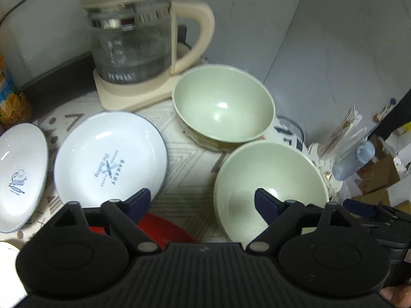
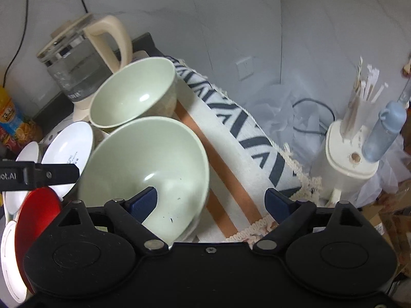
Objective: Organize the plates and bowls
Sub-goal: 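Close both grippers on the rim of the large pale green bowl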
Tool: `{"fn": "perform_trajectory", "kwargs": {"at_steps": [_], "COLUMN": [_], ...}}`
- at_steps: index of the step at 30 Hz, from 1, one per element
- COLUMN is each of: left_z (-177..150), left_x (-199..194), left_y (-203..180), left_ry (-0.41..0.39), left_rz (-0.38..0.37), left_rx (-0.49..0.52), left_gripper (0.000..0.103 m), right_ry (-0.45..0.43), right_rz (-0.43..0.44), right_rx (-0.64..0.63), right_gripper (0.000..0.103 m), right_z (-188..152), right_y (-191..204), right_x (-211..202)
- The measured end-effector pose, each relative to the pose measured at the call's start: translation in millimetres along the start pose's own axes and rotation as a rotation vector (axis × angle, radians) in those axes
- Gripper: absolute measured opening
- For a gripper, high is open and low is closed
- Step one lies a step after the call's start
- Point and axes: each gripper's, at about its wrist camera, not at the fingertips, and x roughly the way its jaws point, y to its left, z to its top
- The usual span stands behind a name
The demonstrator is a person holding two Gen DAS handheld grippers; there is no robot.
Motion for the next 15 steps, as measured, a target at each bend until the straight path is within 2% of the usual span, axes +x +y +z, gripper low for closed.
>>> {"fn": "perform_trajectory", "kwargs": {"at_steps": [5,9,13,15], "left_z": [5.3,9.4,9.7,8.8], "left_x": [14.8,27.7,37.3,42.8], "left_y": [-9.5,-8.3,-9.5,-8.7], "left_ry": [0.05,0.102,0.135,0.155], "left_rz": [0.018,0.014,0.027,0.02], "left_rx": [0.03,-0.007,-0.005,-0.013], "left_gripper": [0.075,0.065,0.06,0.055], "right_ry": [0.032,0.057,0.089,0.106], "right_rz": [0.042,0.054,0.051,0.053], "right_rx": [0.013,0.011,0.02,0.028], "right_gripper": [0.089,0.076,0.067,0.056], "right_z": [-0.5,-2.1,-5.9,-8.1], "right_y": [-2.6,0.9,1.0,-0.2], "right_x": [10.0,16.7,23.6,27.9]}}
